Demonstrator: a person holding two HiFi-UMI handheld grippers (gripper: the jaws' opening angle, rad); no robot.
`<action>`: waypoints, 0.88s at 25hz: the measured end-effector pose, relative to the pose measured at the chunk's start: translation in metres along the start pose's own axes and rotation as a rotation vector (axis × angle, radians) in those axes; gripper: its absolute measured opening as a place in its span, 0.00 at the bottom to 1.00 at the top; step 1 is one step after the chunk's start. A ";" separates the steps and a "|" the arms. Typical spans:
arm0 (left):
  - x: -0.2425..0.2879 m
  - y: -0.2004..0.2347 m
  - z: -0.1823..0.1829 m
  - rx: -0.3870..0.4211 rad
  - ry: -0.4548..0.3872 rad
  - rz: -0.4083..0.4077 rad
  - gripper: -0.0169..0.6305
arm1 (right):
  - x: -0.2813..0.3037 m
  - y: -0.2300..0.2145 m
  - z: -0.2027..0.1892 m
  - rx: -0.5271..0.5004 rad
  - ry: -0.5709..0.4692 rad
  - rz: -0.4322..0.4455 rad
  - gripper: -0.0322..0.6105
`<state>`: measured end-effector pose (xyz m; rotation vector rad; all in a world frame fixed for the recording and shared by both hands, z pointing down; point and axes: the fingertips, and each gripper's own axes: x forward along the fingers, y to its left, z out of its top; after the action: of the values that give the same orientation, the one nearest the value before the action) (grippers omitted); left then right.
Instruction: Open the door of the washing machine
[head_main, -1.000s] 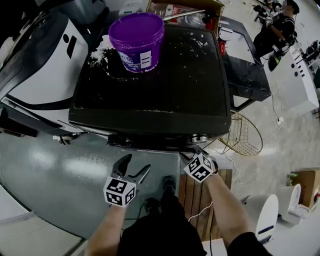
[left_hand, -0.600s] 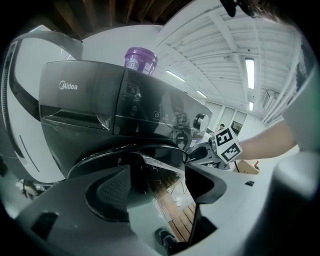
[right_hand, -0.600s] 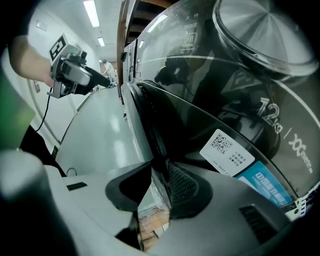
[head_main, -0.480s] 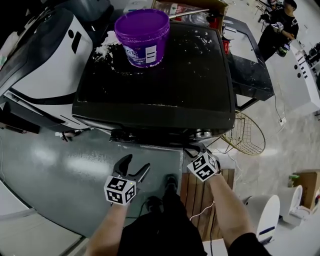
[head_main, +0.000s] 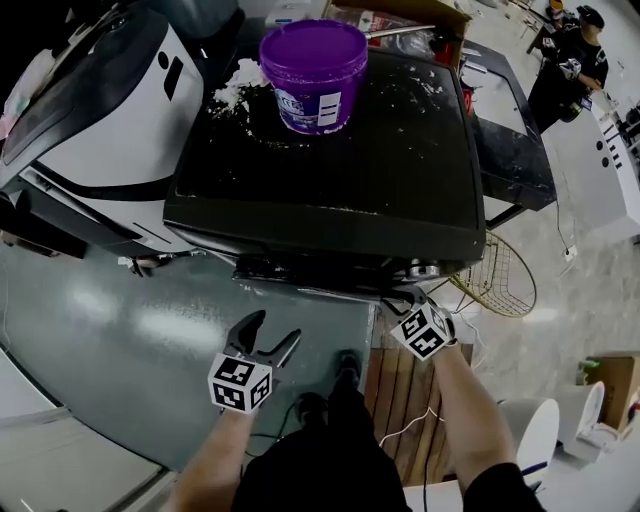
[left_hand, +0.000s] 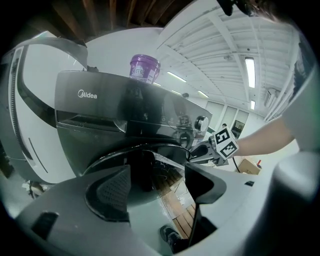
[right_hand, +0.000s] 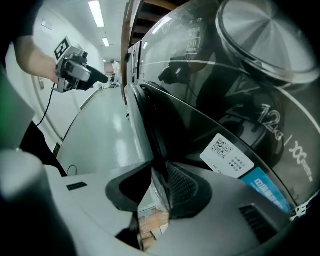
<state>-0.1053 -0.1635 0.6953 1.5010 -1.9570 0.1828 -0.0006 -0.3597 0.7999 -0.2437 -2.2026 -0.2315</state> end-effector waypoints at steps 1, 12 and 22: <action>-0.002 0.002 0.000 0.001 0.004 0.005 0.57 | 0.003 0.000 0.000 -0.018 0.010 0.008 0.23; -0.011 0.007 -0.002 -0.016 -0.004 0.021 0.57 | 0.005 0.000 -0.001 0.022 0.025 -0.067 0.26; -0.030 0.002 -0.017 -0.035 0.006 0.026 0.57 | -0.019 0.112 -0.026 0.003 -0.038 0.172 0.21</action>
<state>-0.0968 -0.1304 0.6921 1.4519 -1.9656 0.1627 0.0594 -0.2602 0.8089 -0.4370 -2.2046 -0.1285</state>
